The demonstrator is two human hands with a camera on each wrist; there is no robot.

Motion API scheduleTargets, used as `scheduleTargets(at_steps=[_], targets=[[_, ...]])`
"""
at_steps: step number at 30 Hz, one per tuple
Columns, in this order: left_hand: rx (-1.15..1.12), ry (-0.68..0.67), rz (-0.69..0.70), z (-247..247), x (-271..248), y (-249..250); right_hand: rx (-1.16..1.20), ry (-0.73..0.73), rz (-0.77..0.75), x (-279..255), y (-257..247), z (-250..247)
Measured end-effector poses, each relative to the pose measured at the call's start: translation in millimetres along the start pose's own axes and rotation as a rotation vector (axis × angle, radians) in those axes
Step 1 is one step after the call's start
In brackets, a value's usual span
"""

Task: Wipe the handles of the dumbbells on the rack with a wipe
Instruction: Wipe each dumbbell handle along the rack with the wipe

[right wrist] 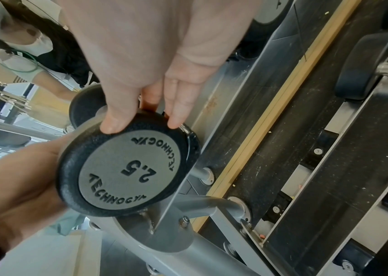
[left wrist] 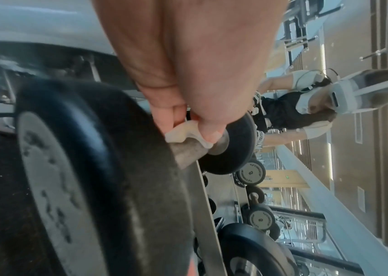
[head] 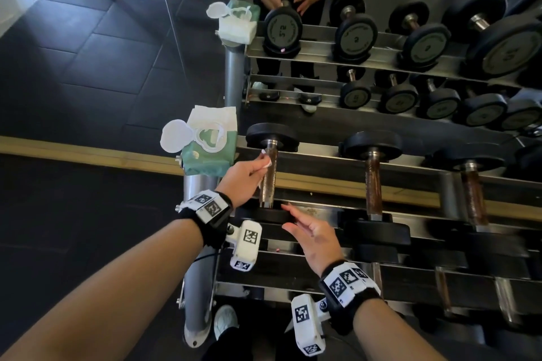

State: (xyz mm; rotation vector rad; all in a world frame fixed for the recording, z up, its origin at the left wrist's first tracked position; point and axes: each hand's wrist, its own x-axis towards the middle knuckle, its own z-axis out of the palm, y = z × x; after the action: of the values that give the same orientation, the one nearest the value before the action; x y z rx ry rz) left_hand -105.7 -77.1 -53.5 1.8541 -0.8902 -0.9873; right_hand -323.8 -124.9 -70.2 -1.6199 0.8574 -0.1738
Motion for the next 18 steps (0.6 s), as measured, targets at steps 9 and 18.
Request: scheduleTargets(at_steps=[9,18], targets=[[-0.097,-0.006,-0.032,-3,-23,-16,0.044,0.000,0.016,0,3,0],[-0.300,0.193,-0.195,12,11,10,0.016,0.011,0.000,-1,-1,0]])
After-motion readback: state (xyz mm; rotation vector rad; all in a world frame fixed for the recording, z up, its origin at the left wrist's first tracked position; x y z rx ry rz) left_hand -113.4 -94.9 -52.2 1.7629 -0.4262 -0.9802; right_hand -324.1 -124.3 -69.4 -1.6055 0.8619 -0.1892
